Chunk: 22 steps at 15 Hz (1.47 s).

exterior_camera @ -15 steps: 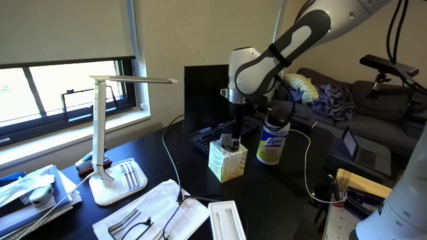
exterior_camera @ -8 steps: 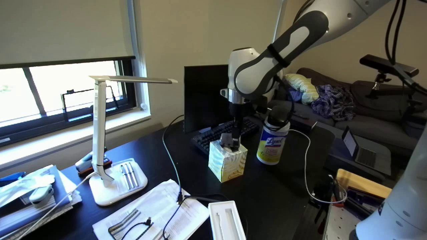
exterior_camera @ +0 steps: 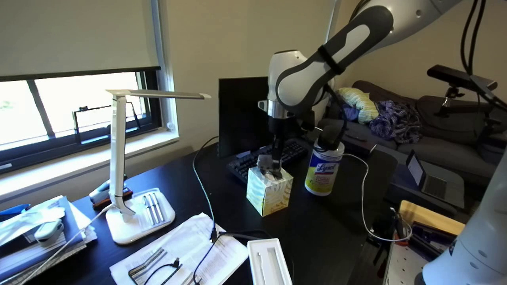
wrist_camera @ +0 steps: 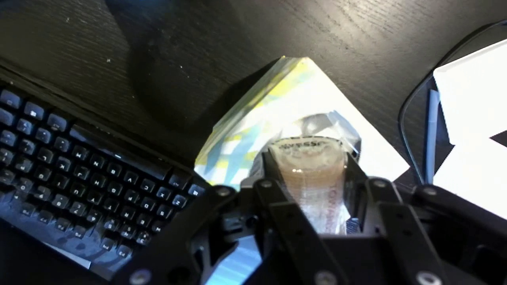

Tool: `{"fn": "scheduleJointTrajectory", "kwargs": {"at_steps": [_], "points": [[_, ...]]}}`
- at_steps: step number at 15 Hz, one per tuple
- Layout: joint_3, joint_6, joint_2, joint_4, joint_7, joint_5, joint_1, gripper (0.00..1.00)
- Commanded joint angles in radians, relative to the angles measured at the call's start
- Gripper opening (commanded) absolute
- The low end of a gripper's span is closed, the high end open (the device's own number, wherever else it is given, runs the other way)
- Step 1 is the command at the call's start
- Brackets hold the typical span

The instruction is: Get the item on top of the wipe box and place it on the black eyeglass case

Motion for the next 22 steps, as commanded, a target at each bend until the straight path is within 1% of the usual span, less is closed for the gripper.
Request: {"fn": "scheduleJointTrajectory", "kwargs": {"at_steps": [1,4,5,8,10,11,12,14,16,17,19,20,21,22], "points": [[0.029,-0.061,-0.113,-0.024,-0.049,0.039,-0.004,0.15],[0.034,-0.129,-0.201,-0.026,-0.037,0.039,0.012,0.15],[0.032,-0.186,-0.242,-0.028,-0.046,0.040,0.017,0.15],[0.019,-0.294,-0.349,-0.057,-0.062,0.013,0.033,0.15],[0.007,-0.382,-0.432,-0.080,-0.048,-0.012,0.034,0.15],[-0.004,-0.386,-0.482,-0.103,-0.005,-0.008,0.026,0.15],[-0.019,-0.424,-0.517,-0.109,-0.002,-0.004,0.020,0.15],[-0.070,-0.464,-0.580,-0.118,0.005,0.021,0.002,0.15],[-0.130,-0.514,-0.619,-0.105,0.029,0.033,-0.029,0.15],[-0.157,-0.533,-0.617,-0.086,0.039,0.031,-0.046,0.15],[-0.200,-0.540,-0.624,-0.069,0.075,0.036,-0.077,0.15],[-0.214,-0.542,-0.634,-0.070,0.072,0.038,-0.083,0.15],[-0.206,-0.518,-0.626,-0.081,0.036,0.014,-0.067,0.15],[-0.218,-0.518,-0.629,-0.080,0.033,0.014,-0.074,0.40]]}}
